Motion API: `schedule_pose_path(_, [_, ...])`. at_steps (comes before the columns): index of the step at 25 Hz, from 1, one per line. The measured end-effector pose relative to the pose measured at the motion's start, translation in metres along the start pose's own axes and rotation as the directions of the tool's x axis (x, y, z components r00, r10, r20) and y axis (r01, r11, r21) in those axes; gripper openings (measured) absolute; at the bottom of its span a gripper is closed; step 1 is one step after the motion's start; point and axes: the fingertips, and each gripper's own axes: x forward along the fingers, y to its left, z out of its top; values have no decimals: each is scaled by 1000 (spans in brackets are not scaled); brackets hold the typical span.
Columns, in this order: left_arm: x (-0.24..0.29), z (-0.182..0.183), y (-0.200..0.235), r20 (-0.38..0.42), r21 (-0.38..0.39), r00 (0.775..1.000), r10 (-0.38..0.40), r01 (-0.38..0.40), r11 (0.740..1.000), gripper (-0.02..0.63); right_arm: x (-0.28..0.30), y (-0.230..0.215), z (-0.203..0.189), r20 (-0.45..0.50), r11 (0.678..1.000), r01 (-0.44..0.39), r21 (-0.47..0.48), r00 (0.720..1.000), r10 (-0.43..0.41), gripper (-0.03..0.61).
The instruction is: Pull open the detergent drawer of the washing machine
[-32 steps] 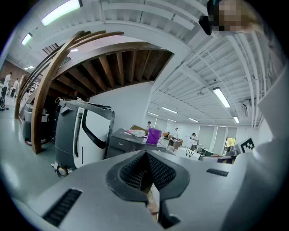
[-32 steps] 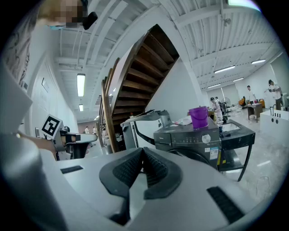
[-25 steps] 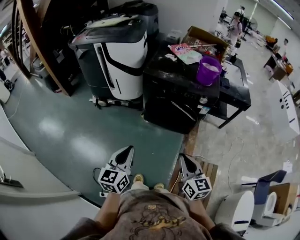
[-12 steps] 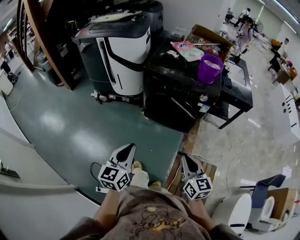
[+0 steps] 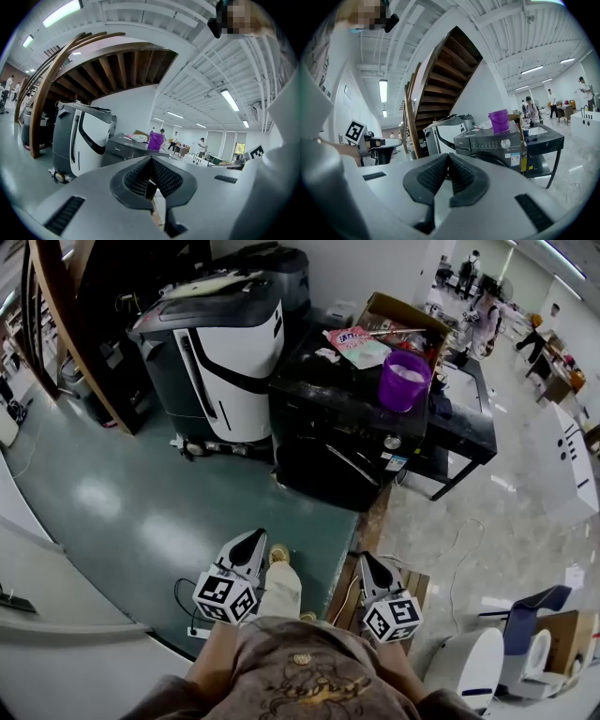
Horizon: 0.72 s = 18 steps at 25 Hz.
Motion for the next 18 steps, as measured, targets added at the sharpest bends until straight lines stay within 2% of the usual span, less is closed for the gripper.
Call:
schedule_pose_path(9, [53,11,8,2,0,1000,-31,31,1000,23,27,-31,15,14,1000,25,6,1000,-25,3])
schedule_pose_path(18, [112,21,41,-6,-12,999,-44,44,999,23,85,-53,26,5,999,25,21,1000,-25,3])
